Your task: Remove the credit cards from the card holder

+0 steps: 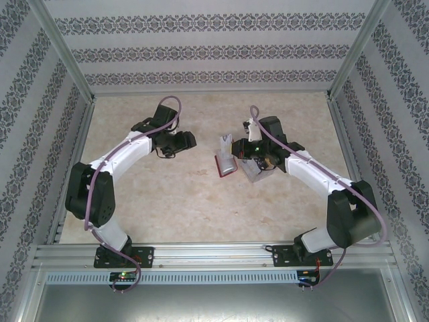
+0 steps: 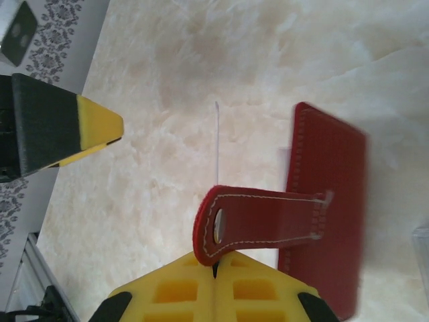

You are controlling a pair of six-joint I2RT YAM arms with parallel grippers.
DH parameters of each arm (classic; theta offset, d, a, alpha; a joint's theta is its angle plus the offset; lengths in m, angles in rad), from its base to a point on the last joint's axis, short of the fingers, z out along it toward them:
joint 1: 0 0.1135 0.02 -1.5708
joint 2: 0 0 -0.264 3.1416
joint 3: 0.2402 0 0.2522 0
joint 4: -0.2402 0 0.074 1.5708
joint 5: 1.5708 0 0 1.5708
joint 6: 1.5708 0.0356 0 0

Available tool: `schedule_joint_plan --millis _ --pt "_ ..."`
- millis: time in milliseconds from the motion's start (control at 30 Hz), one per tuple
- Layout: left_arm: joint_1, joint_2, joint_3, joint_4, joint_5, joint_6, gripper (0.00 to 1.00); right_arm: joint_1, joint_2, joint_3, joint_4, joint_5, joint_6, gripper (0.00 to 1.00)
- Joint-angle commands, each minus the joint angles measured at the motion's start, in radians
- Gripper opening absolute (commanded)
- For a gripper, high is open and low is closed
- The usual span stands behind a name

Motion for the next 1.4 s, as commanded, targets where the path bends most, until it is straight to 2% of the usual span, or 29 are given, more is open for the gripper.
schedule_joint_plan --millis 0,267,500,667,933,1067,1200,1367 --pt "0.000 0.009 -0.051 0.044 0.083 -0.002 0.69 0.006 0.024 -0.017 0.037 -0.055 0.006 0.00" --pt "-0.008 0.069 -0.120 0.134 0.136 -0.054 0.63 0.011 0.093 -0.025 0.104 -0.081 0.091 0.00" --pt "-0.006 0.062 -0.144 0.097 0.018 -0.062 0.57 0.076 0.184 0.016 0.192 -0.117 0.168 0.00" --pt "-0.004 0.023 -0.180 0.121 0.008 -0.074 0.55 0.112 0.238 0.036 0.278 -0.148 0.239 0.00" --pt "0.006 -0.056 -0.211 0.152 0.015 -0.085 0.55 0.078 0.232 0.002 0.346 -0.211 0.291 0.00" --pt "0.006 -0.070 -0.231 0.210 0.085 -0.111 0.55 0.062 0.215 -0.013 0.365 -0.233 0.311 0.00" --pt "0.015 -0.122 -0.293 0.360 0.184 -0.186 0.57 0.054 0.227 -0.026 0.390 -0.248 0.335 0.00" --pt "0.032 -0.147 -0.361 0.576 0.348 -0.315 0.72 0.048 0.259 -0.040 0.477 -0.284 0.404 0.00"
